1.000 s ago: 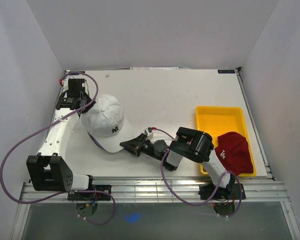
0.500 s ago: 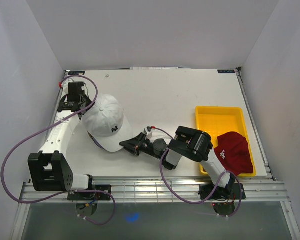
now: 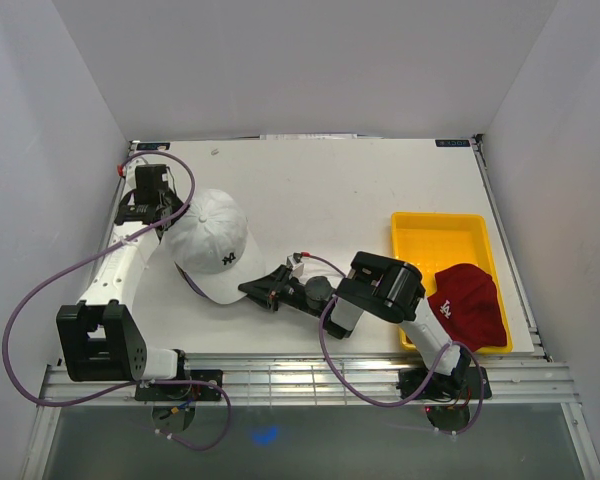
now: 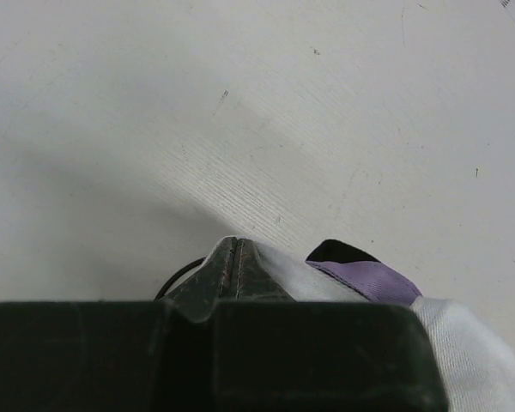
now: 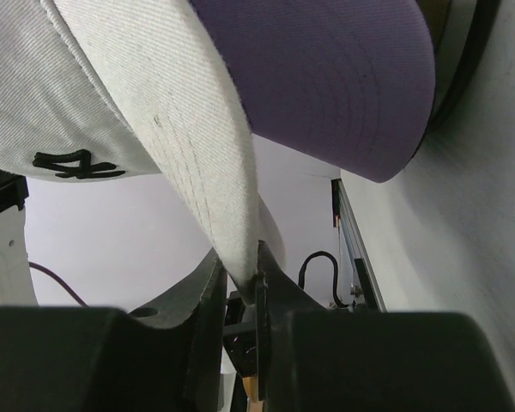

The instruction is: Stack the hats

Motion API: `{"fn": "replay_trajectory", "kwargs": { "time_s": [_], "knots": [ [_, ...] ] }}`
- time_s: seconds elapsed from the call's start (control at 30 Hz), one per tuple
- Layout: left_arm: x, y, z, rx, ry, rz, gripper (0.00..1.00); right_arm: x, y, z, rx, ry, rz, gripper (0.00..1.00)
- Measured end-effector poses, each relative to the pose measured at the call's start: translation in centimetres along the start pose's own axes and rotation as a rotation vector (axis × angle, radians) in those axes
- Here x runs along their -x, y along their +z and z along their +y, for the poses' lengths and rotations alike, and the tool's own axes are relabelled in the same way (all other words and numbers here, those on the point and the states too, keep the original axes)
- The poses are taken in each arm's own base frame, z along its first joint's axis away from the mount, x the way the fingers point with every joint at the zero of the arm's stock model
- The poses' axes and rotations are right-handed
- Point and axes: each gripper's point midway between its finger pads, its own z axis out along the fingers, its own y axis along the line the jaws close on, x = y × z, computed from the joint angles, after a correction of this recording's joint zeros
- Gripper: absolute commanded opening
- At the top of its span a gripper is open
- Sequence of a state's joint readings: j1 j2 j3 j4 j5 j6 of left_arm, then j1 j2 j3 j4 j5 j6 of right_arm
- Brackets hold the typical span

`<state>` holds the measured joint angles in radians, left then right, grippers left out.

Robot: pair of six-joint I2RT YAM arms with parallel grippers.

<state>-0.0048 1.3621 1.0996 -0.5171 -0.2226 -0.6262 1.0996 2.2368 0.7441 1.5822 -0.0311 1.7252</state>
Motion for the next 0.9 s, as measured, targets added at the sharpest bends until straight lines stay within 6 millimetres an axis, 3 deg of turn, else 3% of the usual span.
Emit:
{"fn": "replay_trajectory", "kwargs": {
  "time_s": [0.53,0.73,0.9],
  "knots": [
    [-0.2,1.2,0.6,-0.017,-0.024,0.01,0.0,0.3,0.0,-0.4,-0.016,0.001,0.012,0.08],
    [-0.1,1.1,0.5,-0.021,-0.016,0.01,0.0,0.4,0.1,-0.6,-0.03,0.002,0.022,0.25],
    [-0.1,1.0,0.4,-0.029,-0.001,0.016,0.0,0.7,0.1,-1.7,-0.08,0.005,0.017,0.33]
  ]
}}
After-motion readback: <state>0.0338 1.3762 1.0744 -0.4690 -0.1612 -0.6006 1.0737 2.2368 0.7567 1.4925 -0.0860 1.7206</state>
